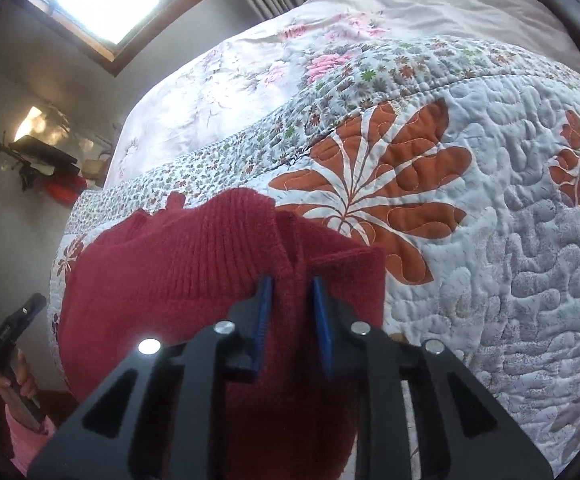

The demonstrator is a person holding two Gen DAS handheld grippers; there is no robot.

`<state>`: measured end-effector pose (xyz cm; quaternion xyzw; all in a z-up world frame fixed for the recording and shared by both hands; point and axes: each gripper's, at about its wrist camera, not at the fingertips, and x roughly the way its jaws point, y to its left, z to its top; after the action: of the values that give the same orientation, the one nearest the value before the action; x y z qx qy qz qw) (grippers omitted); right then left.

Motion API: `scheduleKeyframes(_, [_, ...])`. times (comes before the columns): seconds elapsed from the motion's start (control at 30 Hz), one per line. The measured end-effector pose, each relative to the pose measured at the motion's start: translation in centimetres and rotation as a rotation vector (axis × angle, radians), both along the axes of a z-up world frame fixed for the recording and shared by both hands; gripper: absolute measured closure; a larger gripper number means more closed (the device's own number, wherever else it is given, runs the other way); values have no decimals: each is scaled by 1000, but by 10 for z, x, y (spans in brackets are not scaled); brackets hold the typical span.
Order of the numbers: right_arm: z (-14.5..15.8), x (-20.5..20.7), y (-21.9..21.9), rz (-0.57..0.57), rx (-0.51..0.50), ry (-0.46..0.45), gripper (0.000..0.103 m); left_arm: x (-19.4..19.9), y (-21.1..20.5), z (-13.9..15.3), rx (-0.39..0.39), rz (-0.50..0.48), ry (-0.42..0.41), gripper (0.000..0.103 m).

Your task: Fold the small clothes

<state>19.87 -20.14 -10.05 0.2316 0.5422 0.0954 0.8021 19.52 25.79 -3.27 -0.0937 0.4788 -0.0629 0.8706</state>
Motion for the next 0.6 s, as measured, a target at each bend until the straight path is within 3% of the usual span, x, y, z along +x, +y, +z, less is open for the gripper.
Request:
scheduleKeyframes(0.13, [23, -31, -3, 9, -40, -36, 64, -1, -38, -18, -25, -116, 48, 49])
scheduleKeyframes(0.27, [27, -62, -9, 19, -6, -17, 43, 0, -56, -26, -41, -156, 65, 49])
scheduleKeyframes(0.4, [12, -76, -13, 12, 16, 26, 35, 4, -66, -39, -24, -169, 95, 48])
scheduleKeyframes(0.6, [-28, -83, -9, 4, 163, 104, 36, 0, -78, -50, 67, -198, 83, 45])
